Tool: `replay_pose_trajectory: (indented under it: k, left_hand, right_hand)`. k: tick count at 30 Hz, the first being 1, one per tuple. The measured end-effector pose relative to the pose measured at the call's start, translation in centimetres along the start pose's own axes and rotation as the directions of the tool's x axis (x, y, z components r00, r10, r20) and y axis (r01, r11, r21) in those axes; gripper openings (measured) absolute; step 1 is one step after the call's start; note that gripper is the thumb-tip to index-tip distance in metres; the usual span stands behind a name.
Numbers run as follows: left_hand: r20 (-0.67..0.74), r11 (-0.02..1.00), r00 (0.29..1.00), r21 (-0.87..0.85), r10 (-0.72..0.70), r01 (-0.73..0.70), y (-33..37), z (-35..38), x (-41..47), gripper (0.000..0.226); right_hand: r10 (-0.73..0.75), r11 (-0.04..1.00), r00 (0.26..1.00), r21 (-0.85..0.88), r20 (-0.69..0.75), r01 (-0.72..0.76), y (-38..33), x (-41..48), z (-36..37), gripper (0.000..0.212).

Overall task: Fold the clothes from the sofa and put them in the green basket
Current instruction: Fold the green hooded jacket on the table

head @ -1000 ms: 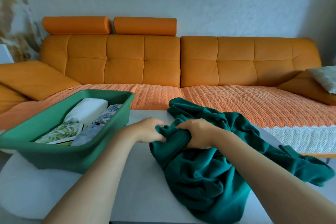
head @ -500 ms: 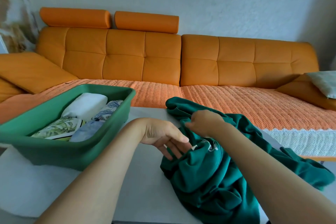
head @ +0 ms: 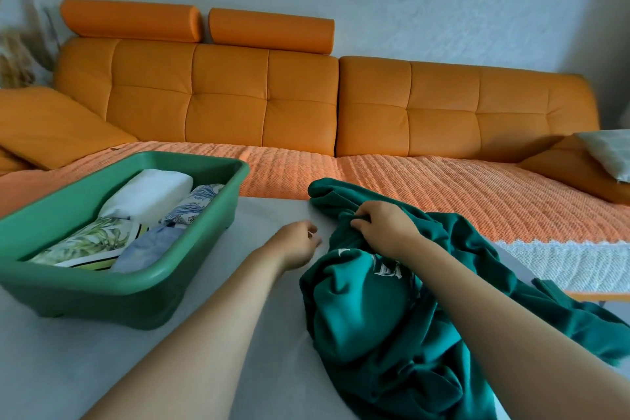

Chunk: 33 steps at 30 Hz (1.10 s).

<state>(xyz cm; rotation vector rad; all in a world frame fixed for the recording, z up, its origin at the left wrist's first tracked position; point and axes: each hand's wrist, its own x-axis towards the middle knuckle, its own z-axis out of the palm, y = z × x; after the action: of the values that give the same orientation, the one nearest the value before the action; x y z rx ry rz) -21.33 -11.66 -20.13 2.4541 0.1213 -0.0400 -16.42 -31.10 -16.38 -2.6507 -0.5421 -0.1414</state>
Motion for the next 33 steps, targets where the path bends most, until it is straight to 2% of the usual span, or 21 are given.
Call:
replay_pose_trajectory:
  k: [2,3,5,6,8,10,13,15,17,18,20,22,24,25,27,28,30,32,33]
  left_hand:
    - [0.140,0.981,0.990,-0.192,-0.002,0.029,1.0,1.3,0.5,0.058]
    - [0.186,0.951,0.982,-0.306,0.018,0.040,1.6,1.8,0.5,0.058]
    - [0.216,0.880,0.972,-0.475,0.090,0.024,2.6,2.3,0.6,0.041]
    - [0.190,0.868,0.975,-0.497,0.119,-0.009,3.0,2.5,0.7,0.027]
    - [0.075,0.882,0.989,-0.466,0.125,-0.076,3.8,2.2,0.8,0.014]
    - [-0.098,0.918,0.991,-0.379,0.087,-0.118,4.2,1.0,0.7,0.021]
    - [-0.379,0.985,0.923,-0.115,0.073,-0.125,4.9,-1.9,0.3,0.021]
    - [-0.490,0.991,0.863,0.005,0.121,-0.136,5.8,-3.1,-0.4,0.019]
    - [-0.497,0.987,0.858,-0.023,0.129,-0.162,6.5,-3.5,-0.8,0.020]
    - [-0.465,0.983,0.878,-0.075,0.112,-0.165,6.7,-3.6,-1.0,0.020]
    - [-0.325,0.976,0.940,-0.150,0.101,-0.156,6.5,-3.7,-1.7,0.019]
    - [-0.118,0.984,0.984,-0.100,0.133,-0.145,5.7,-3.7,-2.4,0.013]
    - [0.084,0.990,0.986,0.003,0.143,-0.144,4.7,-3.1,-3.0,0.005]
    - [0.160,0.989,0.977,0.037,0.139,-0.146,4.2,-2.7,-3.4,0.003]
    - [0.260,0.989,0.958,0.040,0.124,-0.139,3.3,-2.1,-3.9,0.015]
    - [0.289,0.991,0.949,0.016,0.125,-0.135,3.2,-2.1,-4.2,0.021]
    - [0.326,0.988,0.934,-0.014,0.148,-0.152,3.1,-2.4,-4.6,0.028]
    - [0.349,0.988,0.925,-0.014,0.151,-0.156,3.2,-2.7,-4.5,0.027]
    - [0.356,0.989,0.923,-0.010,0.143,-0.149,3.3,-2.7,-4.5,0.025]
  right_hand:
    - [-0.020,0.992,0.996,0.125,-0.091,0.032,0.9,-0.6,-0.3,0.010]
    - [-0.031,0.982,0.991,0.181,-0.130,0.054,1.2,-0.9,-0.6,0.010]
    - [-0.059,0.959,0.980,0.262,-0.189,0.108,1.5,-1.4,-1.3,0.012]
    - [-0.073,0.950,0.975,0.283,-0.209,0.132,1.7,-1.6,-1.6,0.013]
    - [-0.089,0.941,0.967,0.298,-0.240,0.161,2.2,-2.0,-2.2,0.012]
    - [-0.100,0.941,0.962,0.291,-0.254,0.174,2.8,-2.2,-2.9,0.009]
    - [-0.149,0.959,0.965,0.207,-0.216,0.195,3.2,-2.4,-3.2,0.010]
    - [-0.192,0.965,0.963,0.143,-0.191,0.221,2.6,-2.4,-2.8,0.021]
    - [-0.224,0.971,0.957,0.043,-0.184,0.236,1.5,-2.4,-2.5,0.040]
    - [-0.240,0.971,0.958,-0.019,-0.157,0.240,1.0,-2.3,-2.5,0.054]
    - [-0.245,0.957,0.969,-0.157,-0.001,0.242,0.3,-2.2,-2.5,0.075]
    - [-0.171,0.917,0.965,-0.326,0.201,0.231,-0.2,-2.2,-2.4,0.063]
    - [-0.022,0.877,0.932,-0.441,0.361,0.191,-0.6,-2.2,-2.3,0.045]
    - [0.052,0.862,0.908,-0.479,0.415,0.169,-0.8,-2.2,-2.3,0.038]
    - [0.136,0.869,0.872,-0.479,0.471,0.123,-1.2,-2.0,-2.5,0.032]
    - [0.141,0.887,0.887,-0.453,0.440,0.084,-1.4,-1.8,-2.6,0.030]
    - [0.039,0.902,0.978,-0.428,0.207,0.054,-1.9,-1.4,-2.6,0.027]
    - [-0.147,0.918,0.989,-0.373,-0.008,0.133,-2.3,-0.7,-2.1,0.030]
    - [-0.190,0.946,0.981,-0.274,-0.036,0.173,-2.6,-0.2,-1.8,0.031]
